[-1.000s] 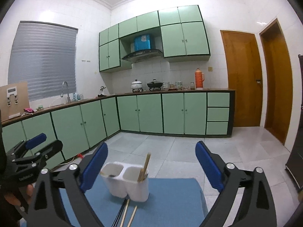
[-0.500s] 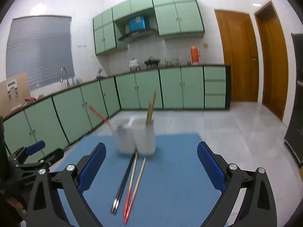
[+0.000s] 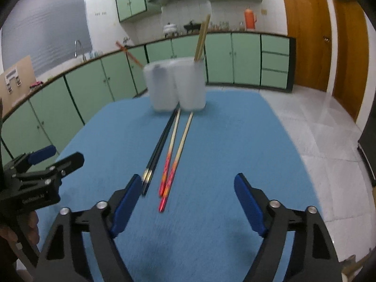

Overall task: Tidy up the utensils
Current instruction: 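Withdraw both open grippers from the holder back over the mat, then grasp a red-patterned wooden chopstick with right gripper while left approaches the black chopsticks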

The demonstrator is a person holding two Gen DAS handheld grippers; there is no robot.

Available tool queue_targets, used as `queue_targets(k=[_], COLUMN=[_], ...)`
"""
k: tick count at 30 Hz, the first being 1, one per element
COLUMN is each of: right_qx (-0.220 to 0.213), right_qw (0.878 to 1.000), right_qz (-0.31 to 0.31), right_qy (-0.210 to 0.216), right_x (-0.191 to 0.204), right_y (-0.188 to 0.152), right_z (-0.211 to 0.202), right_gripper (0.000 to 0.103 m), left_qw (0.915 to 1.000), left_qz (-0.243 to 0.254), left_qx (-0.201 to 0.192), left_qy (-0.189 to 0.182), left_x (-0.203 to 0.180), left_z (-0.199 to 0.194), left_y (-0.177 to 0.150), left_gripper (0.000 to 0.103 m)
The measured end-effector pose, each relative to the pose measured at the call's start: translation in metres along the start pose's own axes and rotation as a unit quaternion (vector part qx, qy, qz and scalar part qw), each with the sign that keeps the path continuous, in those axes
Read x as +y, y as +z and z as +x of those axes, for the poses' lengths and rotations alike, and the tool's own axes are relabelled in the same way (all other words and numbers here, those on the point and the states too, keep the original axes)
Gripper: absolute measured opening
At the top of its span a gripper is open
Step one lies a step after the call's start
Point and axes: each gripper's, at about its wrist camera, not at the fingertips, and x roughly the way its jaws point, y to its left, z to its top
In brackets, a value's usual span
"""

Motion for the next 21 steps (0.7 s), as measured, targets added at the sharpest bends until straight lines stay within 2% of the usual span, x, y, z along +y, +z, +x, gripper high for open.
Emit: queue_targets(k=[11, 17, 21], right_qx=[0.046, 0.062, 0.068], right_qw=[0.999, 0.998, 0.998], right_qz=[-0.008, -0.013, -0.006], right_qy=[0.007, 0.006, 0.002], right_x=[0.017, 0.026, 0.025], right_y=[-0.022, -0.021, -0.021], right_z=[0.022, 0.031, 0.037], right_gripper=[0.041, 0.028, 0.023], left_qw=[0.9988, 0.9985, 0.9984], left_qz=[0.000, -0.004, -0.005], left_qx=[0.047, 0.054, 0.057], left_qy=[0.008, 0.006, 0.003], left_x=[0.006, 0.009, 0.007], left_z=[0.020, 0.024, 0.026], left_y=[-0.019, -0.017, -0.018], left_gripper=[0.095, 0.095, 0.095])
